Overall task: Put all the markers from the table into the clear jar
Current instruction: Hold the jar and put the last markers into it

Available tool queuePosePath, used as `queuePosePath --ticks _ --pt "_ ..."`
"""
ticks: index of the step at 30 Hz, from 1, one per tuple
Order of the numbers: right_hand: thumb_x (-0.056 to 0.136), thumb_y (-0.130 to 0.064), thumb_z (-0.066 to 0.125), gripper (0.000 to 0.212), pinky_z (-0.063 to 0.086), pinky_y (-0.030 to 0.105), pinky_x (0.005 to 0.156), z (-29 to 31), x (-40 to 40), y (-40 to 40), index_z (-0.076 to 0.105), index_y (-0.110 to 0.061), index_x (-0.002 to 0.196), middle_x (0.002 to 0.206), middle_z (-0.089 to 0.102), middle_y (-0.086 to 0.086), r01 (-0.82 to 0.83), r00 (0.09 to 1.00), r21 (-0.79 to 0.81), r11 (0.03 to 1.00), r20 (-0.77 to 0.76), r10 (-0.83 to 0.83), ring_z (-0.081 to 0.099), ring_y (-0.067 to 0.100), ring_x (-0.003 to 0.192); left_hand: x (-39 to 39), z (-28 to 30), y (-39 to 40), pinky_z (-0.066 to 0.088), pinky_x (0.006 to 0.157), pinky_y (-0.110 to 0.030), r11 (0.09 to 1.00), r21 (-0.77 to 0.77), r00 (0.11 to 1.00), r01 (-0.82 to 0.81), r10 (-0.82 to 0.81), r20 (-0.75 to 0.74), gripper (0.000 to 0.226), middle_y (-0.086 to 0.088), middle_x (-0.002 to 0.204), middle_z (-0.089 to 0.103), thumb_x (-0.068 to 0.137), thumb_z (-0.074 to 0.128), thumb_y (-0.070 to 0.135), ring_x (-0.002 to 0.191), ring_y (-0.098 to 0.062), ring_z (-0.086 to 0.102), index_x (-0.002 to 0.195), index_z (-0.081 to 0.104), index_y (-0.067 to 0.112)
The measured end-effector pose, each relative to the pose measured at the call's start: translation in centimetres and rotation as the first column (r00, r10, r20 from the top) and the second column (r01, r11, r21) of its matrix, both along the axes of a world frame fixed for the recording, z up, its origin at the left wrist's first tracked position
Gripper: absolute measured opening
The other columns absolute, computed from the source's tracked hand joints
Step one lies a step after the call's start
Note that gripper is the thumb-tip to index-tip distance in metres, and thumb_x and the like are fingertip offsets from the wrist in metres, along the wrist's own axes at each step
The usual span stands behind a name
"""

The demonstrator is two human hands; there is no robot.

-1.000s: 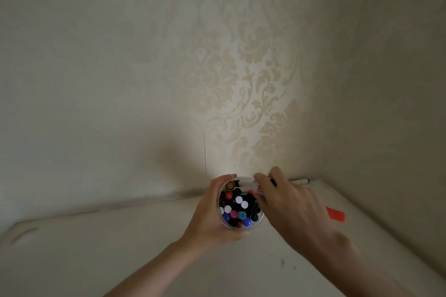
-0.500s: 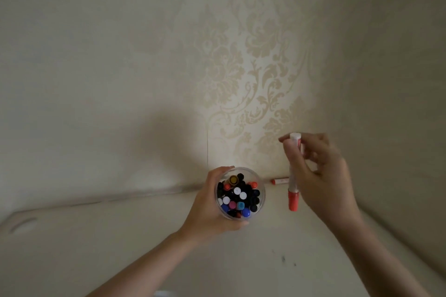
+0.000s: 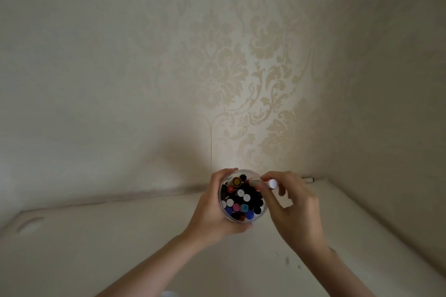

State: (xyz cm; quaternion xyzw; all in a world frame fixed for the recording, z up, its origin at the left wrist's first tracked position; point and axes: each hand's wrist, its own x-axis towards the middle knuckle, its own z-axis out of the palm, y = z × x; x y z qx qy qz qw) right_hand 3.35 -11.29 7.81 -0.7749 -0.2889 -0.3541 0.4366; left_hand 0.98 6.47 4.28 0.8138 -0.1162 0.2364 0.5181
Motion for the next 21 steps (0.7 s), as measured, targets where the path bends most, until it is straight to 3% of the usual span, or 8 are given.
queuePosePath --ticks 4,8,12,13,15,18,19,21 --pt "0.086 -0.037 0.067 0.028 0.039 -0.001 0.069 -0.7 0.7 0.8 0.069 -0.025 0.112 0.099 0.058 -0.007 0.017 0.990 0.023 1.000 -0.143 -0.014 0.052 -0.008 0.084 0.0 0.2 -0.2 0.056 0.094 -0.038 1.000 -0.003 1.000 -0.004 0.004 -0.018 0.100 0.026 0.125 0.053 0.053 0.094 0.009 0.121 -0.006 0.057 0.134 0.039 0.028" --pt "0.086 -0.033 0.069 0.041 0.044 0.009 0.077 -0.6 2.0 0.8 0.056 -0.035 0.126 0.110 0.050 -0.011 0.019 0.976 0.013 1.000 -0.216 -0.016 0.054 0.002 0.094 0.1 0.3 -0.1 0.055 0.094 -0.032 1.000 0.005 1.000 -0.007 0.007 -0.028 0.101 0.027 0.125 0.053 0.052 0.094 0.010 0.121 -0.005 0.056 0.133 0.039 0.031" --pt "0.087 -0.033 0.068 0.031 0.046 0.015 0.066 -1.5 6.6 -1.6 0.057 -0.027 0.116 0.101 0.061 -0.004 0.093 0.874 0.354 0.931 -0.477 0.094 0.062 0.009 0.090 0.4 0.4 0.0 0.050 0.092 -0.019 1.000 -0.013 1.000 -0.010 0.010 -0.023 0.098 0.030 0.123 0.053 0.053 0.092 0.005 0.119 0.001 0.055 0.129 0.040 0.036" --pt "0.087 -0.031 0.068 0.031 0.047 0.020 0.069 -2.7 8.5 -2.5 0.057 -0.024 0.115 0.102 0.062 0.000 0.143 0.860 0.319 0.937 -0.509 0.042 0.063 0.014 0.093 0.5 0.5 0.0 0.049 0.092 -0.016 1.000 -0.022 1.000 -0.012 0.011 -0.017 0.097 0.029 0.124 0.054 0.054 0.093 0.005 0.119 0.001 0.055 0.129 0.040 0.035" --pt "0.088 -0.022 0.067 0.039 0.047 0.032 0.084 -5.7 12.3 -4.2 0.053 -0.016 0.124 0.117 0.061 0.007 0.197 0.808 -0.004 0.980 -0.565 -0.165 0.061 0.026 0.107 1.1 0.6 0.2 0.048 0.093 -0.015 0.999 -0.033 1.000 -0.012 0.012 -0.008 0.096 0.027 0.125 0.054 0.055 0.093 0.005 0.121 -0.001 0.055 0.130 0.040 0.030" --pt "0.091 -0.014 0.051 0.050 0.040 0.035 0.099 -9.6 16.8 -5.1 0.040 -0.015 0.139 0.140 0.049 0.008 0.108 0.787 -0.600 0.792 -0.435 -0.437 0.049 0.025 0.128 1.8 0.6 0.3 0.048 0.093 -0.017 0.999 -0.037 1.000 -0.007 0.006 -0.005 0.097 0.026 0.125 0.054 0.054 0.094 0.006 0.122 -0.002 0.055 0.131 0.040 0.029" --pt "0.090 -0.013 0.049 0.052 0.039 0.035 0.100 -10.3 17.7 -5.0 0.039 -0.018 0.141 0.143 0.047 0.004 0.092 0.814 -0.685 0.722 -0.366 -0.451 0.046 0.022 0.131 2.0 0.6 0.4 0.048 0.094 -0.018 1.000 -0.031 1.000 -0.004 0.004 -0.007 0.098 0.025 0.126 0.054 0.054 0.095 0.007 0.123 -0.003 0.055 0.131 0.040 0.030" --pt "0.084 -0.009 0.048 0.051 0.041 0.038 0.096 -11.0 18.8 -4.4 0.047 -0.024 0.133 0.138 0.050 0.000 0.107 0.859 -0.702 0.704 -0.292 -0.421 0.049 0.021 0.128 2.2 0.5 0.4 0.049 0.096 -0.021 1.000 -0.016 1.000 -0.003 0.002 -0.016 0.099 0.022 0.128 0.055 0.053 0.095 0.010 0.124 -0.005 0.055 0.131 0.040 0.034"
